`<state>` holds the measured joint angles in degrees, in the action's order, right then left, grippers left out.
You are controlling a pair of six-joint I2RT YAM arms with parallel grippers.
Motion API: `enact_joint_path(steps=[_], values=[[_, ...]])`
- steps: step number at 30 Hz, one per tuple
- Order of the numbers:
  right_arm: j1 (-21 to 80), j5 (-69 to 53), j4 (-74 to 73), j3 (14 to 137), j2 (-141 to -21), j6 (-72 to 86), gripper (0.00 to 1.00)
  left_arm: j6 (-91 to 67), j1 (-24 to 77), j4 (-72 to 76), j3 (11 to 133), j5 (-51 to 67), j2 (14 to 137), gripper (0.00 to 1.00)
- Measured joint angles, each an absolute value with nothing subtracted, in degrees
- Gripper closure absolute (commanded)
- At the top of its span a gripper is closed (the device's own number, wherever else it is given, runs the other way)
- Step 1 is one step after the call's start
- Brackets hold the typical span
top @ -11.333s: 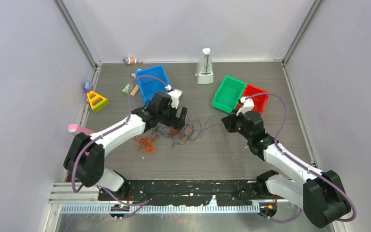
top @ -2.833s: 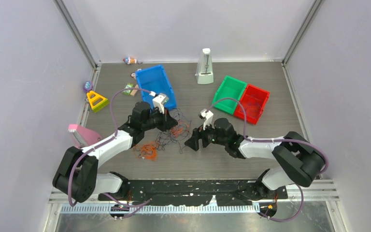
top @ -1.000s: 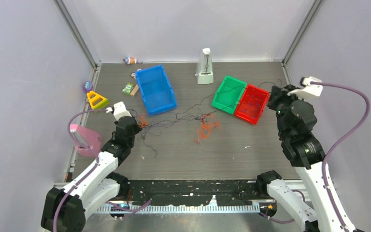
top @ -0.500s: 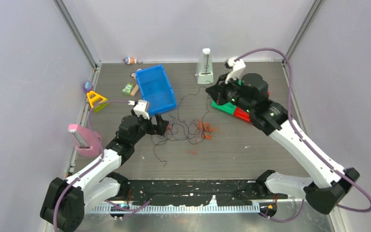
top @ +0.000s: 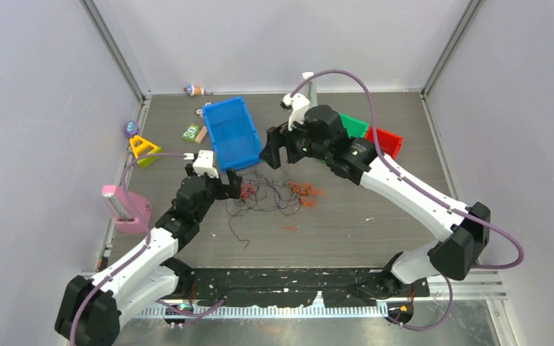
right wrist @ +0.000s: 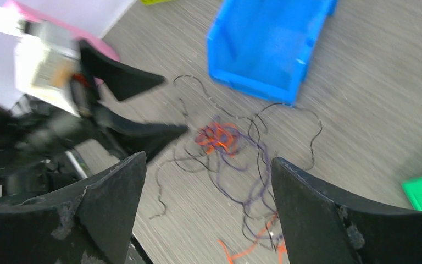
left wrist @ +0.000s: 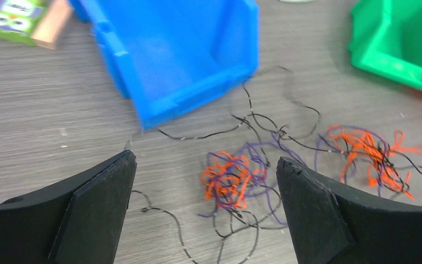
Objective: Untangle the cables
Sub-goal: Untie the cable.
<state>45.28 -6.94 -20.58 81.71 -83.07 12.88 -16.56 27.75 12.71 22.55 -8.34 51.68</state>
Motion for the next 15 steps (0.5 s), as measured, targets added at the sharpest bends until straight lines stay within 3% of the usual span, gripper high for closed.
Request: enact_joint_path(steps=[7,10,15], values=[[28.9,-7.1,-20.6,64.0,-73.8,17.6,0.19,-17.4,27.7,11.2,22.5,-16.4,47.1,0.03],[23.7,-6.7,-21.3,56.8,-71.3,18.2,0.26,-17.1,27.7,13.2,22.5,-11.6,48.9,0.07],[24.1,-7.7,-19.8,50.1,-72.9,18.4,0.37,-16.0,28.1,14.7,24.9,0.4,58.2,0.08]])
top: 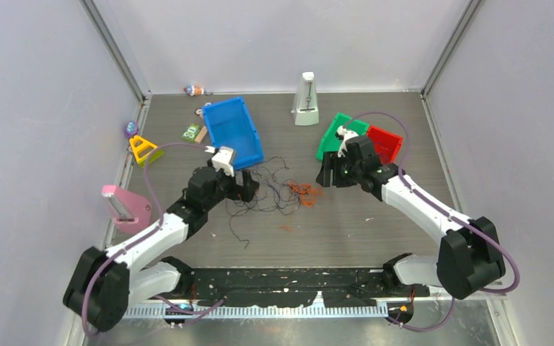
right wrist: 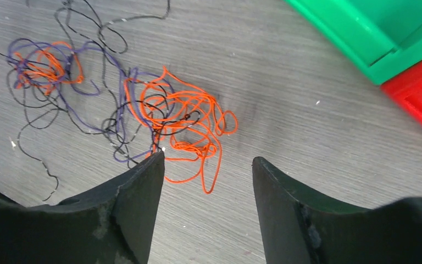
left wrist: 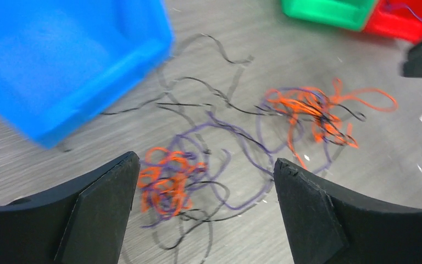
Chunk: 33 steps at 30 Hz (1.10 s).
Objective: Untangle the cables
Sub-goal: Untie the cable.
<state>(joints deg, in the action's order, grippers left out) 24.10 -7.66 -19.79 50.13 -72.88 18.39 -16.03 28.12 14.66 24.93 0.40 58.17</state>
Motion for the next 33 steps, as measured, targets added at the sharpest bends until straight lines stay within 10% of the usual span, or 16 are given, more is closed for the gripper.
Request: enact_joint_path(steps=[7,17,33], values=[[25.0,-8.5,-15.7,47.3,-79.7,18.5,0.39,-14.6,32.0,14.2,33.5,13.4,71.4,0.05],[29.2,-7.7,-13.5,47.4,-85.0,17.7,0.92,-14.2,32.9,13.5,34.2,15.1,71.0,0.04],[36.8,-2.5,-21.5,54.9,-69.3,15.1,0.94,-13.0,32.9,20.0,29.4,19.9,66.8,0.04]])
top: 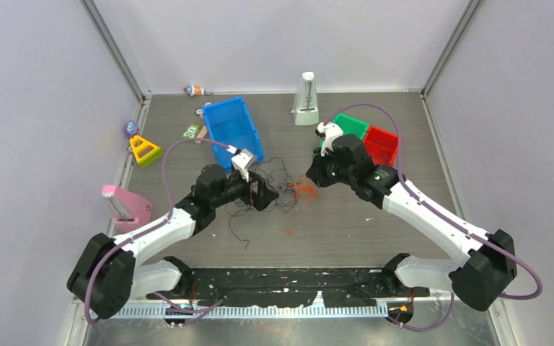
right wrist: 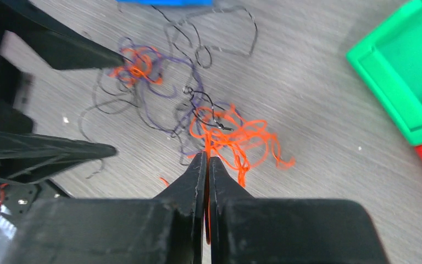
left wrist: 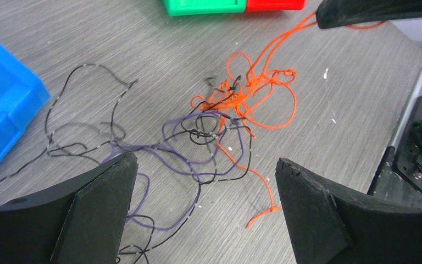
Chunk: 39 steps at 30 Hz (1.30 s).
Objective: Untangle the cables
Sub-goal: Untie the cable.
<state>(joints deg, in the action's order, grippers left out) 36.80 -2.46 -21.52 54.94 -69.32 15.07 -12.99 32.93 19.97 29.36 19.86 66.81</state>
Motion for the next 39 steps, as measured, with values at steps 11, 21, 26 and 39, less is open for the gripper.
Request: enact_joint_path(steps=[11,21,26,39], values=[[38.5,-7.8,-19.7,58.2,-67.9,17.1,0.24,-13.0,32.9,24.4,28.8,24.2,66.9,0.05],[30.7,-4.8,-19.4,53.0,-64.4,19.1,0.3,-11.2,36.0,19.9,31.8,22.5,70.7,0.06],[25.0,-3.8,-19.6,47.4,-61.5,19.9,0.31,-6.7,42.1,10.2,43.2,17.6,77.0,0.07],[17.9,7.4,-20.9,40.6,-50.0,23.2,0.32,11.1,54.9,-27.4,87.3,5.4,108.0,0.2]])
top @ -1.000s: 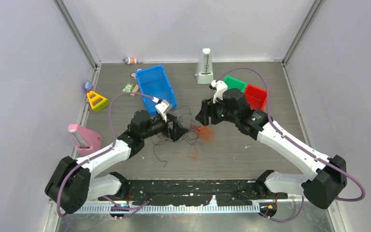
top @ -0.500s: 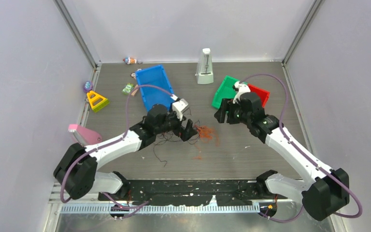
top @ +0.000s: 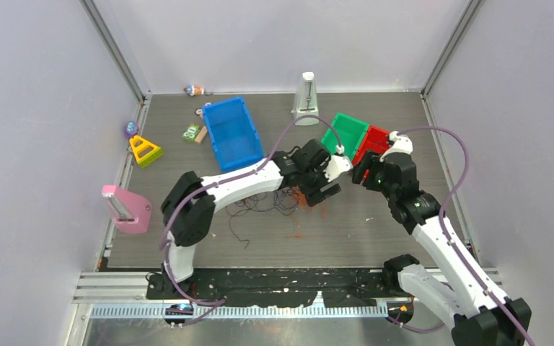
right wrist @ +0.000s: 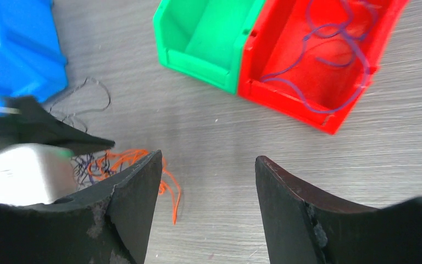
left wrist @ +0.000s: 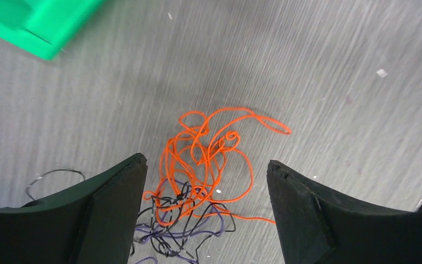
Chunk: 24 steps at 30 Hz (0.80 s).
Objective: Untangle the cables
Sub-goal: Untie the cable.
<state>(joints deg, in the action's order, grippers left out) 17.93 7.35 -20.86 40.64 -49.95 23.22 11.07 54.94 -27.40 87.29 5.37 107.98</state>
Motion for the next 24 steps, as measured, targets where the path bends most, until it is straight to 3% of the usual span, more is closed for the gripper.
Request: enact_joint_path(steps=[7,9,11,14,19,24], values=[[16.4,13.7,-21.9,39.5,-40.9,24.2,0.32,13.1,54.6,-36.1,92.2,4.4,117.8,0.22],[16.3,14.6,-22.0,39.2,-39.4,24.2,0.33,13.5,54.6,-37.2,92.8,4.3,119.5,0.29],[16.3,15.3,-22.0,38.9,-38.8,24.3,0.34,13.6,54.6,-37.8,92.9,3.9,120.6,0.53],[16.3,15.4,-22.1,38.4,-38.7,24.3,0.38,13.4,54.4,-38.8,93.6,2.9,122.2,0.97],[16.3,14.1,-21.6,37.0,-40.6,24.4,0.4,12.9,53.4,-37.3,92.9,4.7,121.6,1.0],[16.3,6.9,-18.9,34.1,-43.0,24.1,0.4,8.4,48.8,-27.9,78.5,14.7,109.1,1.0]])
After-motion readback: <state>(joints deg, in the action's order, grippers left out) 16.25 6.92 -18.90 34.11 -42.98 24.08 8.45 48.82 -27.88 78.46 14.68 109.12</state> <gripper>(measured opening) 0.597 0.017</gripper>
